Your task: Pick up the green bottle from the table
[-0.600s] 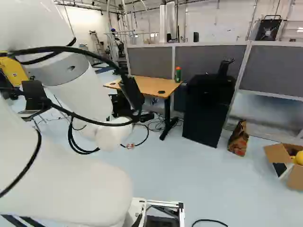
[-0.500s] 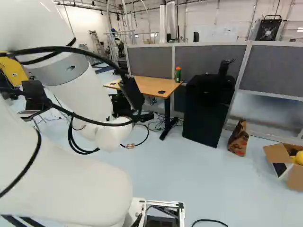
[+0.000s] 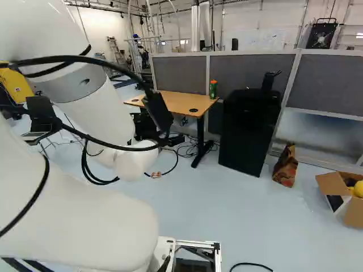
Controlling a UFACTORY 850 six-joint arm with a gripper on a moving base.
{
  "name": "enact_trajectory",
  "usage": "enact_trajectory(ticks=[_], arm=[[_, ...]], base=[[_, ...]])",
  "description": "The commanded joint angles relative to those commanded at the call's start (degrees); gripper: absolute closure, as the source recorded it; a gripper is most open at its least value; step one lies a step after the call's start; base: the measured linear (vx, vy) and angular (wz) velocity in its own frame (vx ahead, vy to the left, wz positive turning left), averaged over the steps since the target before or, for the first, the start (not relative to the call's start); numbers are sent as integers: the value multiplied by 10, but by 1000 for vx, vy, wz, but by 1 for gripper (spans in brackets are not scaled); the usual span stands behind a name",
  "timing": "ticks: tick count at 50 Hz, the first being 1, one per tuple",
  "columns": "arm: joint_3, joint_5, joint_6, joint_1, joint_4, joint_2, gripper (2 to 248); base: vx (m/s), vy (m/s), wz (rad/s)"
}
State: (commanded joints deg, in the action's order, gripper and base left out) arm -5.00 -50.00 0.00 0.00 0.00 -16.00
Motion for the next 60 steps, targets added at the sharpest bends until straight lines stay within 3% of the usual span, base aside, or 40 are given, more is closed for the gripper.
enact_trajectory(ticks=[26, 60], arm=[[0, 0, 0, 0, 0, 0, 3], [0, 0, 0, 0, 0, 0, 3]], base=[[17, 2, -2], [166, 6, -4]])
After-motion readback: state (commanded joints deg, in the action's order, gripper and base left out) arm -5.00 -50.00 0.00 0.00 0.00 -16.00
